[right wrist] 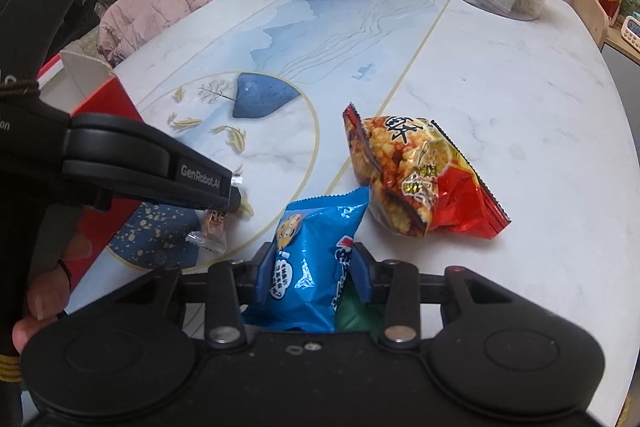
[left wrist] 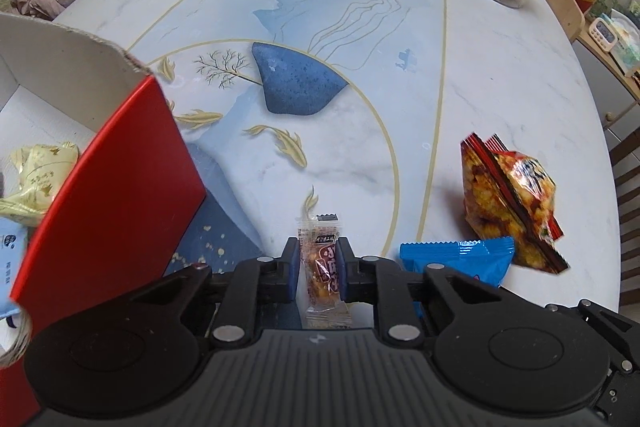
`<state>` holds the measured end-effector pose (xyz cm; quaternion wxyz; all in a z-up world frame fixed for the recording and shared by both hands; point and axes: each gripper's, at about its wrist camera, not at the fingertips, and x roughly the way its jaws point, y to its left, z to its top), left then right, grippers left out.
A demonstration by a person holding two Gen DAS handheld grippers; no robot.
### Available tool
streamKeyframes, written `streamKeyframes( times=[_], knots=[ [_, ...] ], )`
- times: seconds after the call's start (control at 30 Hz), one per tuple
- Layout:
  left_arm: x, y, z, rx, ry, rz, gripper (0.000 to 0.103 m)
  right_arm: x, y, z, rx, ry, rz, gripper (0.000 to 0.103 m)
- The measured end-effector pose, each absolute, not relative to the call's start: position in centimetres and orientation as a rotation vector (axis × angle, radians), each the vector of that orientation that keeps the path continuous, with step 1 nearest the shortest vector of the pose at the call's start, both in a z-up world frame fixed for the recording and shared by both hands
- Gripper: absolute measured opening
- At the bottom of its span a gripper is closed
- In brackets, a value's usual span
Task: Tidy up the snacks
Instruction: 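Grasp the clear-wrapped snack stick with the left gripper while the right grasps the blue cookie packet, then carry the snack stick and blue cookie packet into the box with both grippers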
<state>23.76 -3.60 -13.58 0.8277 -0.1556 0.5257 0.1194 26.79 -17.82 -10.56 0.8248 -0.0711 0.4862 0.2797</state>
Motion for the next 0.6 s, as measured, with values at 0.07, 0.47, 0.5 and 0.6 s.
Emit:
streamKeyframes(
  times=[0.07,0.47,0.5,0.6],
  knots=[
    [23.2,-3.6,-13.3,-0.341,1.119,0.243,0.018,26.3,-18.0,-10.1,-0.148,1.028,0.596,0.038],
    [18.6,-3.7,-10.1,-0.357,1.111,0.165,0.018,22.4,-19.7,-6.2,-0.097,1.002,0.593,0.038],
    [18.2,-3.5,-9.7,-0.359,1.11,0.155,0.018,22.0,-19.7,-5.8,-0.093,1.0,0.594,0.038],
    [16.8,-3.1,-8.6,-0.361,1.104,0.131,0.018,20.7,-19.7,-4.8,-0.089,0.99,0.589,0.038]
  ],
)
